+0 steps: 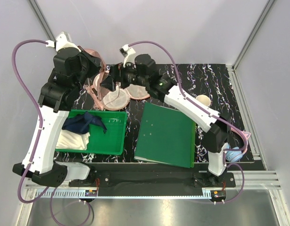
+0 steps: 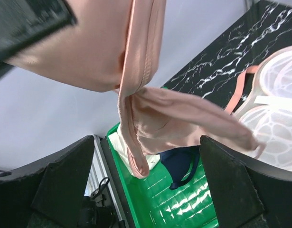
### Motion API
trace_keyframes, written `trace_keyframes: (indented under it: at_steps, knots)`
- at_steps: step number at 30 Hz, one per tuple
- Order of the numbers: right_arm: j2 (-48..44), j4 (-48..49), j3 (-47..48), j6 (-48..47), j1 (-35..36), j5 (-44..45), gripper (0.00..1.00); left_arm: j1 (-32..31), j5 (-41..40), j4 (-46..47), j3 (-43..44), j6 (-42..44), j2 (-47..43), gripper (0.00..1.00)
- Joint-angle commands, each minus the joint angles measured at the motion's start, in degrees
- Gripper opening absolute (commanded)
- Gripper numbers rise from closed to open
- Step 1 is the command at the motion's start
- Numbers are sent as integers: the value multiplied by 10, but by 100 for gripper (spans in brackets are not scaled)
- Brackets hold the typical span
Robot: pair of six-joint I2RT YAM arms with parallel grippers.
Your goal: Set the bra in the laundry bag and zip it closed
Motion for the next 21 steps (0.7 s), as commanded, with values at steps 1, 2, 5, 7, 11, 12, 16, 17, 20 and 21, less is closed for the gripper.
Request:
trace_keyframes:
  at_steps: [1, 2, 5, 7, 11, 12, 16, 17, 20, 21]
  knots:
    - [14, 26, 17, -9, 20, 31, 100, 3, -17, 7, -7, -12, -18, 0]
    - [16, 26, 17, -12, 23, 32, 100, 3, -15, 4, -8, -13, -20, 0]
    - [26, 28, 15, -30, 32, 38, 95, 3, -7, 0, -14, -17, -26, 0]
    - [33, 28, 12, -35, 38, 49, 92, 3, -2, -5, -18, -21, -30, 0]
    - [49, 26, 23, -46, 58, 94, 75, 3, 4, -9, -36, -38, -44, 0]
    - [54, 15, 27, -44, 62, 114, 67, 3, 4, -9, -39, -37, -46, 0]
    - [53, 2, 20, -37, 62, 131, 41, 3, -7, -19, -43, -29, -56, 0]
    - [53, 0, 19, -41, 62, 118, 32, 3, -9, -19, -44, -26, -61, 0]
    - [42, -25, 14, -50, 61, 77, 1, 3, -4, -16, -51, -5, -65, 0]
    - [24, -39, 6, -53, 60, 61, 0, 3, 3, -14, -53, 24, -65, 0]
